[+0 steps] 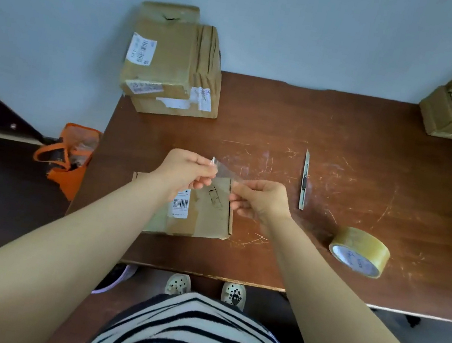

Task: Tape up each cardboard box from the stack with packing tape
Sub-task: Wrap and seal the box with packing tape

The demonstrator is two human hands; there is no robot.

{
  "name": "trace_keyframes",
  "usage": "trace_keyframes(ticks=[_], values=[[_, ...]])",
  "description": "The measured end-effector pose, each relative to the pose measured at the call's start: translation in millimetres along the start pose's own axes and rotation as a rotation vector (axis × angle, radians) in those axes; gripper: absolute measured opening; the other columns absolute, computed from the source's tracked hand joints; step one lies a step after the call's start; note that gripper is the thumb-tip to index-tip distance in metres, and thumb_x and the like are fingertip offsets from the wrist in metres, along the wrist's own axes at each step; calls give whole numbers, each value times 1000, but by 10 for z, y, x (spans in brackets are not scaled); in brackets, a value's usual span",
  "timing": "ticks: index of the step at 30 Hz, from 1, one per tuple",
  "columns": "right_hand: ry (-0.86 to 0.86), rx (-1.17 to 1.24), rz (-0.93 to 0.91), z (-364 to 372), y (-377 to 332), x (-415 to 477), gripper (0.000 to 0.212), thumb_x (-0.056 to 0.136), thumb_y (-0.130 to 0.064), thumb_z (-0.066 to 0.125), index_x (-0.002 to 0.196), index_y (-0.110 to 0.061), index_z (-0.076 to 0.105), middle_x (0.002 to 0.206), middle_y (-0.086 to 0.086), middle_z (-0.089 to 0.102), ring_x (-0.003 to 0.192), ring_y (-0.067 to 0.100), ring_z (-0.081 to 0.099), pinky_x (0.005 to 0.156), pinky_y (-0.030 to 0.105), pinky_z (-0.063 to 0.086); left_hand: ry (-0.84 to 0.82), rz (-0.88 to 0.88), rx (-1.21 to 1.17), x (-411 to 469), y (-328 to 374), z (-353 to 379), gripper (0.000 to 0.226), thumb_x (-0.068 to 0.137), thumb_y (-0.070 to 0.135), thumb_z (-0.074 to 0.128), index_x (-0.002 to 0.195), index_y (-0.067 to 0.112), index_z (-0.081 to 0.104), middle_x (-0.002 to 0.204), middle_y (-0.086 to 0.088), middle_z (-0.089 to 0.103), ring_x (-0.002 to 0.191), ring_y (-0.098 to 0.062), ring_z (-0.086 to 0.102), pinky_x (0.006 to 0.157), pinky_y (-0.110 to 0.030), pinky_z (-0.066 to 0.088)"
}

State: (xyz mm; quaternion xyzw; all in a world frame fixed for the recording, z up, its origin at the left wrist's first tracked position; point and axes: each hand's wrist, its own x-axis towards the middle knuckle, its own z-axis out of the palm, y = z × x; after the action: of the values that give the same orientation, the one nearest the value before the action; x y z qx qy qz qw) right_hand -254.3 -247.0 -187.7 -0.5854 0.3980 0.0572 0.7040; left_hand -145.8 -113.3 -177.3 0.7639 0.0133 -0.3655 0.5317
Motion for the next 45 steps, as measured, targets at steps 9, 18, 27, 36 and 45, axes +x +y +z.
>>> trace_keyframes(ticks=[9,18,27,36,45], values=[[126,-90,12,406,387,-97,11,93,-14,60,91,-3,62,65,2,68,47,12,62,45,22,51,-62,152,497,245,-219,-82,12,85,7,70,78,16,68,74,-4,68,54,-2,58,46,-10,41],[228,-96,-25,524,452,11,47,91,-11,62,128,-10,34,68,6,68,48,15,59,53,28,51,-75,283,646,366,-185,-54,8,82,10,73,80,18,73,66,6,67,61,-9,64,58,-21,46],[224,-159,7,556,484,36,51,93,-12,59,134,-8,31,69,5,69,50,16,60,51,25,48,-106,302,698,434,-235,-46,5,81,7,74,84,11,74,69,2,68,63,-13,67,74,-28,56],[216,-330,71,563,431,112,61,90,-11,57,140,-8,22,65,2,69,44,12,60,42,24,45,-68,254,858,447,-183,28,21,81,14,75,70,26,62,74,9,67,78,-16,68,78,-38,56],[168,-516,139,432,411,83,46,90,-29,61,123,-8,36,58,1,67,40,14,55,63,37,58,-37,217,1081,499,-75,-4,42,77,37,78,107,17,56,106,0,56,95,-22,57,73,-33,46]])
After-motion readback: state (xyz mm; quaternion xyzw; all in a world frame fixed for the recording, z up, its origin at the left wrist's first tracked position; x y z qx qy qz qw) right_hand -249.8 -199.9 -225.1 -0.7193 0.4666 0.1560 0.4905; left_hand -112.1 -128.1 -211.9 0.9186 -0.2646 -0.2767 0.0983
